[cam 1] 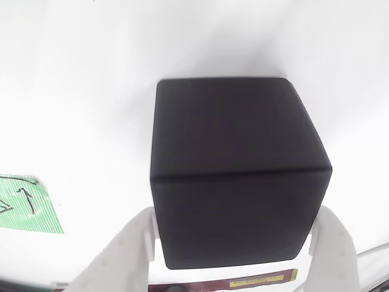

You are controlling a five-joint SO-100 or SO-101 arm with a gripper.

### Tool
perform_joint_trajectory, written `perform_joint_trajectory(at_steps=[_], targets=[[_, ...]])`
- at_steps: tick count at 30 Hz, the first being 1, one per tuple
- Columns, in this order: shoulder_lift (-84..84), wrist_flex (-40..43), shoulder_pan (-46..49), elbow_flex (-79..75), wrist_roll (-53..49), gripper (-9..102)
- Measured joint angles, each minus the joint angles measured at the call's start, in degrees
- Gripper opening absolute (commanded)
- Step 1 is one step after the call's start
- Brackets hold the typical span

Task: Stack 3 Blocks on the chosen place.

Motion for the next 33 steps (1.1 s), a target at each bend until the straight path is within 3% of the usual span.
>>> perform_joint_trajectory(at_steps=[7, 15, 33], targets=[[8.26, 6.86, -2.64, 0.09, -0.35, 19], [23.2, 21.53, -13.1, -7.47, 0.26, 19], [34.45, 22.59, -39.02, -10.28, 0.09, 19]])
